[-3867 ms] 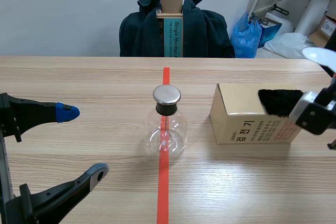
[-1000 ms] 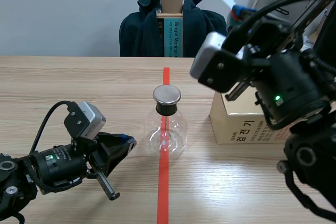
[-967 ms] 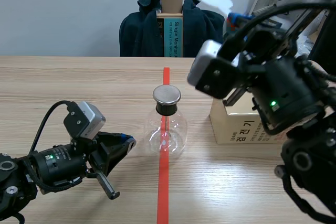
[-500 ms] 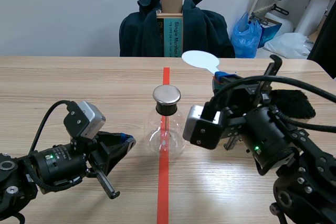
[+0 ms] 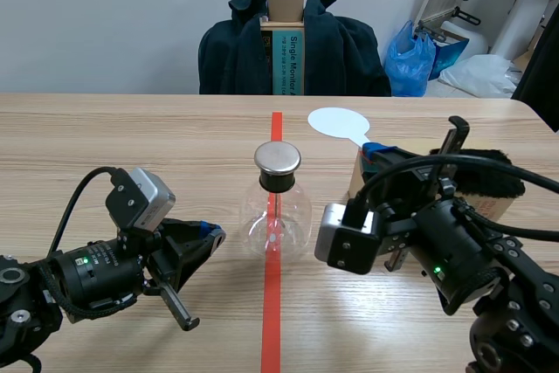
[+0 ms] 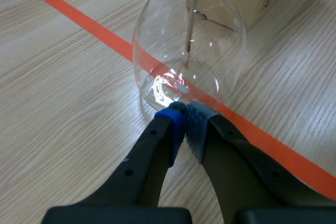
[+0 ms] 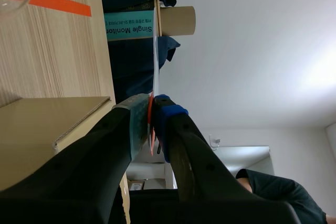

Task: Do the electroscope experiment.
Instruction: 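Bring the plate to the electroscope and point at the metal foil, then move the plate toward and away from the electroscope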

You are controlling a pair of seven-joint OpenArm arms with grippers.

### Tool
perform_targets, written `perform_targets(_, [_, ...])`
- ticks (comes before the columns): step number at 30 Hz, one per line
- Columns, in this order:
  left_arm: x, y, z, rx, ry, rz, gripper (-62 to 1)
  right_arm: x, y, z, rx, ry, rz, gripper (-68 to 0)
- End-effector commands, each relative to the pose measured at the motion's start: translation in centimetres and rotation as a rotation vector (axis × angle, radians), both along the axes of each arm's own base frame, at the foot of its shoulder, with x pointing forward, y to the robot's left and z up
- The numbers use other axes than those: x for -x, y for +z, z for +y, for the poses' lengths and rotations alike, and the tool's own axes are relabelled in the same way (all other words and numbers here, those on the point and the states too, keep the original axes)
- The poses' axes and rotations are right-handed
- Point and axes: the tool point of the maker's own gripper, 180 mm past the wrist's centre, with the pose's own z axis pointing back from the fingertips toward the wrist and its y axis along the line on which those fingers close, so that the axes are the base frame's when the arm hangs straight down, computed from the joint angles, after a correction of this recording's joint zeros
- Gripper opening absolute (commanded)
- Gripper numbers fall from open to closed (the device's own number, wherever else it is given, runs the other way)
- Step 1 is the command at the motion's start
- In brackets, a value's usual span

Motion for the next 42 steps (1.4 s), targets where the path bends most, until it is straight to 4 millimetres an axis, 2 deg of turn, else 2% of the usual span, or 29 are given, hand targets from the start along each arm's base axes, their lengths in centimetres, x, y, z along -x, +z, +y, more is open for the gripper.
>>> perform_targets(1, [-0.4, 1.3, -0.4, 0.038, 0.004, -0.031, -59.3, -0.4, 1.0, -0.5, 0.007, -0.003, -0.037, -66.7])
perform_targets(7, [-0.4, 1.3, -0.4, 0.038, 0.004, -0.031, -59.3, -0.2, 1.1, 0.1, 0.006, 0.032, -0.045, -66.7])
perform_targets(21, [-0.3, 1.3, -0.4, 0.037, 0.004, -0.03, -59.3, 2.6, 1.6, 4.1, 0.013, 0.305, -0.088, -66.7])
perform_targets(33, [-0.4, 1.3, -0.4, 0.036, 0.007, -0.032, -59.3, 3.3, 1.5, 4.7, 0.029, 0.357, -0.092, -66.7])
perform_targets(42, [-0.4, 1.3, -0.4, 0.036, 0.007, -0.032, -59.3, 3.1, 1.4, 4.5, 0.042, 0.34, -0.093, -66.7])
